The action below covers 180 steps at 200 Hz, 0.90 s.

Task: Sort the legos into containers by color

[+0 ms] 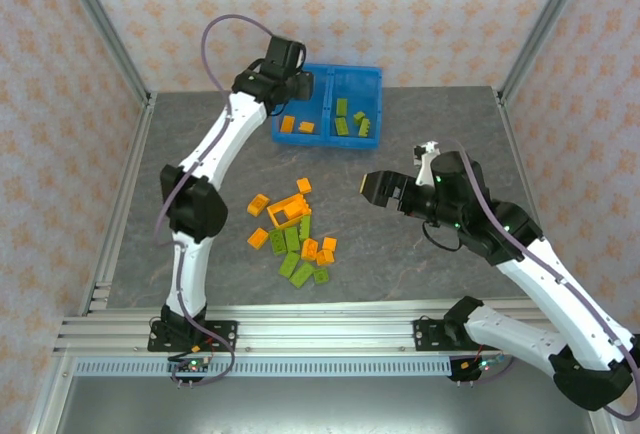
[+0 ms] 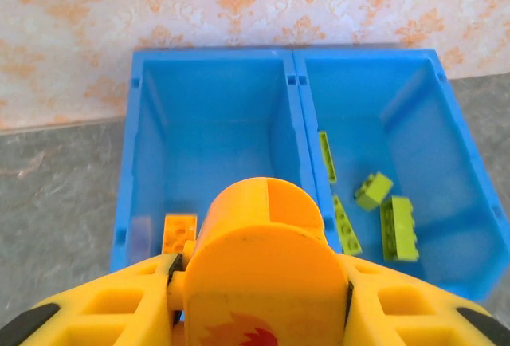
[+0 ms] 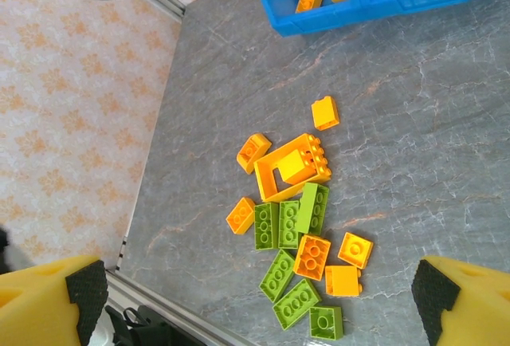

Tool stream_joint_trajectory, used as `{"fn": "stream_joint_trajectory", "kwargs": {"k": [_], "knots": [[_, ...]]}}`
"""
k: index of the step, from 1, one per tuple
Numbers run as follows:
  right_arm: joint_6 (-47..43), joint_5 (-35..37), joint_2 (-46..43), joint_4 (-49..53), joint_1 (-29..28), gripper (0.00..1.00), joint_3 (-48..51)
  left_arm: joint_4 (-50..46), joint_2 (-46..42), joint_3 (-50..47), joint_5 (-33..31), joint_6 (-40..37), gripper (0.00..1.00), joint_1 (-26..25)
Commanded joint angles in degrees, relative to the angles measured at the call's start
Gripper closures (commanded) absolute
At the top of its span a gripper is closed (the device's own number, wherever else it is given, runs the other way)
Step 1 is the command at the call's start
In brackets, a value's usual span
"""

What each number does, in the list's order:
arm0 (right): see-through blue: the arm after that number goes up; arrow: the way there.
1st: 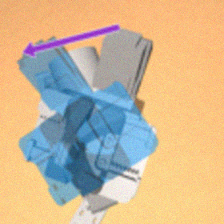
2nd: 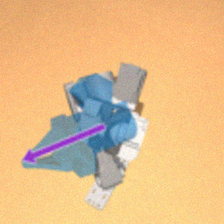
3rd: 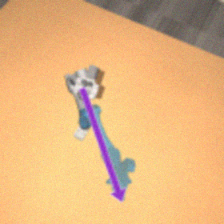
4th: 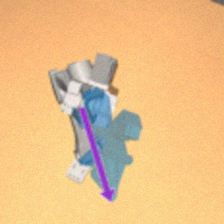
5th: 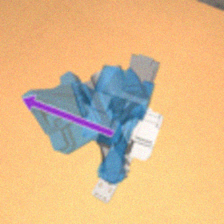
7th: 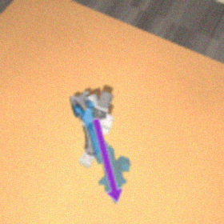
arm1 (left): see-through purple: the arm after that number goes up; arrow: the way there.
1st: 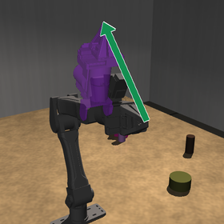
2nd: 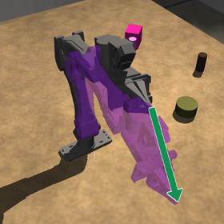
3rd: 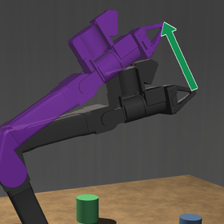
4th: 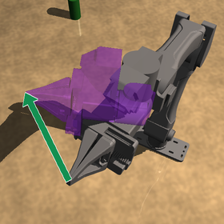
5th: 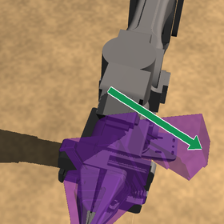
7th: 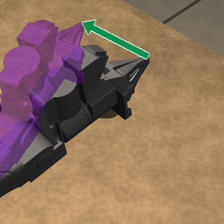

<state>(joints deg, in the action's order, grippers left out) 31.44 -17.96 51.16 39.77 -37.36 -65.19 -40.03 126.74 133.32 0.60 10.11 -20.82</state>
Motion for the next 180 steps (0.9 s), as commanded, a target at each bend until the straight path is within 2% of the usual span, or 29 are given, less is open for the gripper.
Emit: {"fn": "stream_joint_trajectory", "kwargs": {"k": [1,24,51,94,116,148,165,180], "knots": [[1.03,1.34,-2.05,-0.54,-0.28,0.01,0.18,-2.03,8.37,8.5,-3.1,-1.53,0.64,0.93],[1.16,1.87,-2.85,0.47,-0.29,0.01,0.03,-2.69,14.75,15.63,-2.53,2.27,0.63,1.73],[1.14,1.87,-3.17,1.08,-0.25,0.01,-0.28,-1.99,17.61,16.23,-2.06,4.8,0.62,2.21],[1.11,1.87,-2.86,0.91,-0.25,0.01,-0.36,-2.8,17.12,16.1,-0.54,4.74,0.39,2.19],[1.44,1.59,-2.66,0.11,-0.28,0.01,-0.04,-3.41,14.11,15.53,0.81,4.68,0.34,1.97],[1.34,1.43,-2.12,-0.11,-0.26,0.01,0.04,-5.13,6.15,11.44,3.64,4.77,0.32,1.15],[1.38,1.96,-2.11,-0.35,-0.25,0.01,0.45,-5.41,-0.66,3.59,4.58,6.72,0.32,0.62],[1.42,2.0,-1.94,-0.53,-0.3,0.01,0.67,-3.83,-8.42,-7.52,5.61,9.72,0.31,0.21]]}}
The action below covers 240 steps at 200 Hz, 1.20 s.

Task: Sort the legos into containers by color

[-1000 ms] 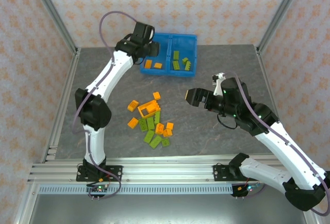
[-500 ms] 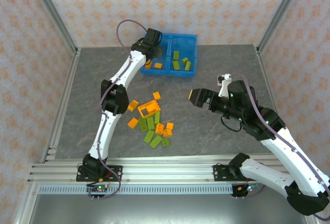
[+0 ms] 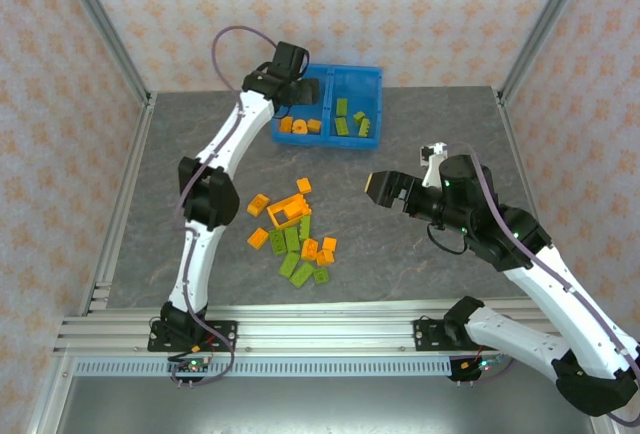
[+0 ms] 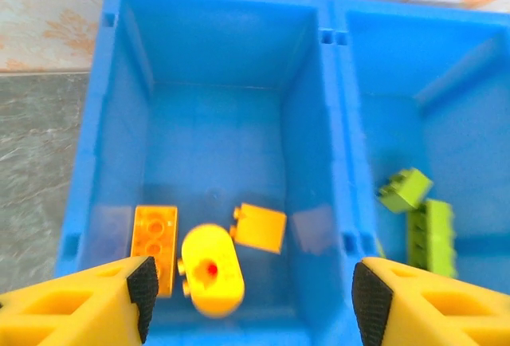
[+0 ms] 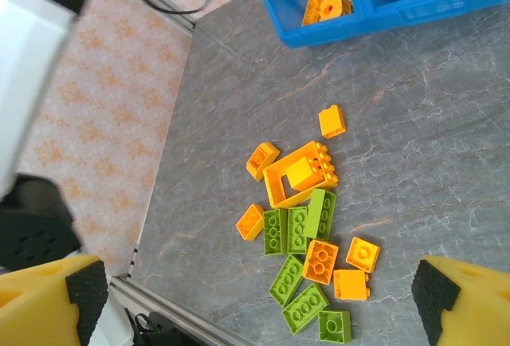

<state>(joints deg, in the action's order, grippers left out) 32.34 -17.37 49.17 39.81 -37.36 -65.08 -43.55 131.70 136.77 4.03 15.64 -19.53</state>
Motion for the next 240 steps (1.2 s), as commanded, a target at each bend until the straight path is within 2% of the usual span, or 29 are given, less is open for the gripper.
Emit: {"fn": "stream_joint_trajectory", "kwargs": {"k": [1,22,37,50,81,117,150,240], "knots": [[0.49,1.43,0.05,-0.59,-0.32,0.01,0.56,-0.13,-14.05,-11.82,2.24,4.43,0.31,-1.1],[0.19,1.28,0.79,-0.81,-0.25,0.01,0.53,3.49,-24.48,-27.99,3.18,7.19,0.29,-2.3],[-0.31,1.13,1.51,-0.58,-0.25,0.01,0.33,2.43,-27.98,-35.18,1.88,6.51,0.28,-3.92],[-0.44,0.93,2.01,-0.53,-0.25,0.01,0.3,0.58,-28.67,-39.26,1.5,7.1,0.28,-4.69],[-0.26,0.76,2.43,-0.74,-0.28,0.01,0.81,2.87,-26.3,-46.75,6.25,11.53,0.25,-5.82],[0.4,0.89,1.93,-0.36,-0.26,0.01,1.09,2.77,-17.73,-44.73,6.04,15.49,0.19,-6.93],[0.46,2.11,0.69,0.66,-0.27,0.01,1.1,-0.17,-11.86,-40.56,4.32,19.01,0.19,-6.95],[0.8,2.95,-0.38,1.38,-0.25,0.01,1.05,-5.13,-5.08,-36.49,3.76,19.78,0.35,-6.94]]}}
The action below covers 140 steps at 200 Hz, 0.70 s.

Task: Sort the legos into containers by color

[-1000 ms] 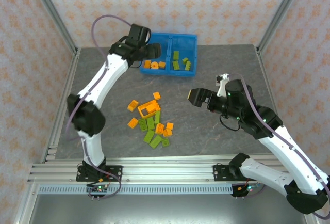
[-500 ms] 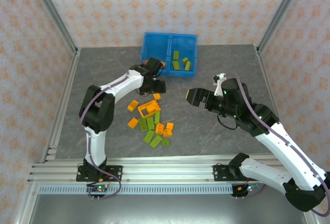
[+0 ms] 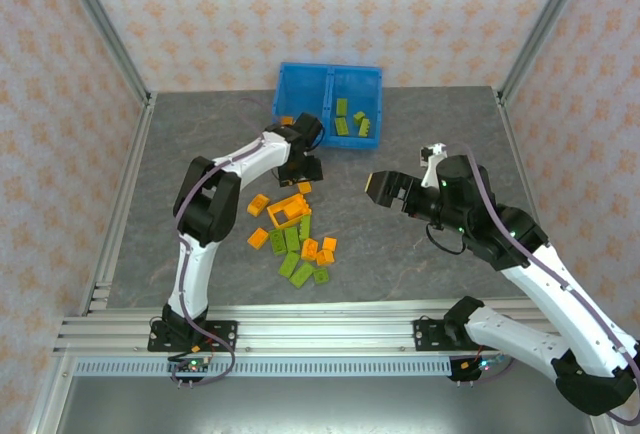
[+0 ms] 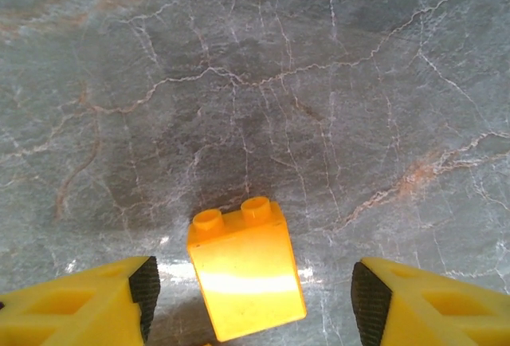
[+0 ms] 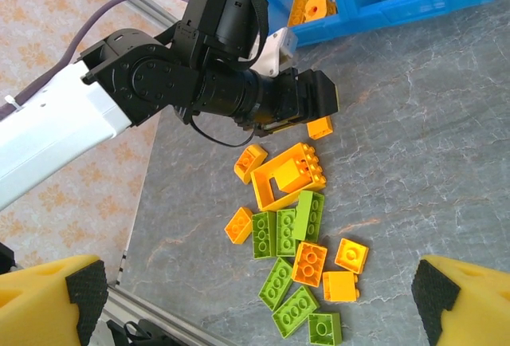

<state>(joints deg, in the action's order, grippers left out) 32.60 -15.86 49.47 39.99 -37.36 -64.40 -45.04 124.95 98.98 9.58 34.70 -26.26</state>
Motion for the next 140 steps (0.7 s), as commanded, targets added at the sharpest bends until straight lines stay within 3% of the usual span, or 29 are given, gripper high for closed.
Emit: {"fn": "stream_joint_trajectory", "kwargs": {"k": [1,27,69,103,140], "knots": [[0.54,1.44,-0.69,1.27,-0.25,0.01,0.35,-3.61,1.74,1.3,-1.82,0.72,0.35,-0.2],[0.69,1.49,-1.04,1.38,-0.26,0.01,0.5,-4.62,2.92,1.78,-3.05,0.31,0.43,-0.23],[0.78,1.53,-1.11,1.58,-0.26,0.01,0.48,-4.73,0.95,1.37,-4.01,-0.36,0.68,-0.28],[0.63,1.7,-1.13,1.53,-0.27,0.01,0.26,-5.83,-3.25,4.88,-8.92,-2.98,0.72,-0.19],[0.67,1.79,-1.04,1.36,-0.26,0.01,0.32,-8.05,-3.64,17.2,-18.35,-9.93,0.73,0.12]]}}
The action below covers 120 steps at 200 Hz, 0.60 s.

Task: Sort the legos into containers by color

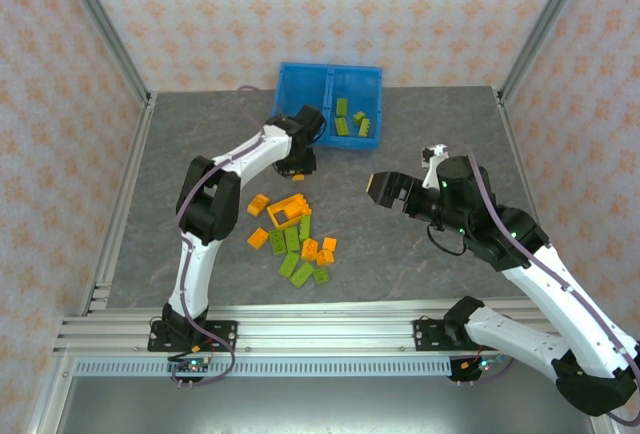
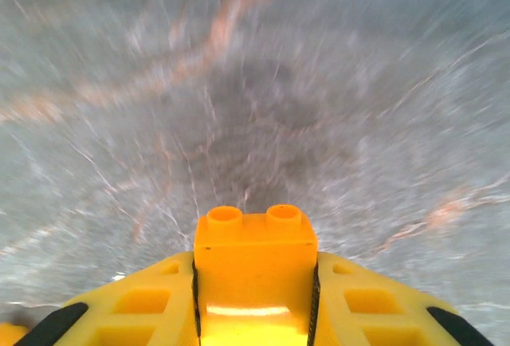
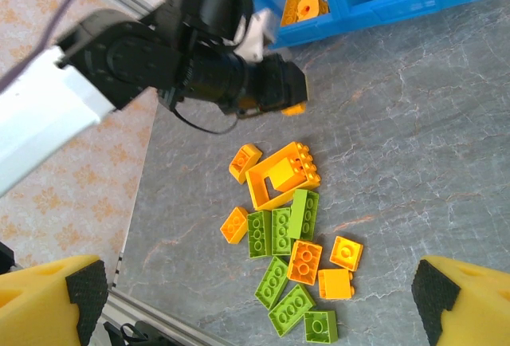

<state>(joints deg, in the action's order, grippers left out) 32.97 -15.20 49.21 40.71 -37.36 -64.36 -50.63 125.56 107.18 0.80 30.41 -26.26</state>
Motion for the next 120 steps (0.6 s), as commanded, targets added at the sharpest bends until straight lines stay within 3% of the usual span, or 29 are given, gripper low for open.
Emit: {"fn": "stream_joint_trajectory", "kwargs": {"k": [1,24,61,120], "knots": [[0.28,1.14,-0.78,0.62,-0.25,0.01,0.28,-2.54,-4.08,9.49,-9.8,-5.73,0.73,0.18],[0.46,0.98,-0.72,0.67,-0.31,0.01,0.34,-4.13,1.35,21.6,-13.83,-9.54,0.75,1.15],[1.04,1.22,-0.96,0.48,-0.28,0.01,0.33,-2.18,12.05,38.3,-15.13,-11.6,0.75,3.89],[1.34,0.99,-0.95,1.63,-0.26,0.01,-0.33,13.34,19.84,41.52,-9.63,-12.79,0.74,6.05]]}}
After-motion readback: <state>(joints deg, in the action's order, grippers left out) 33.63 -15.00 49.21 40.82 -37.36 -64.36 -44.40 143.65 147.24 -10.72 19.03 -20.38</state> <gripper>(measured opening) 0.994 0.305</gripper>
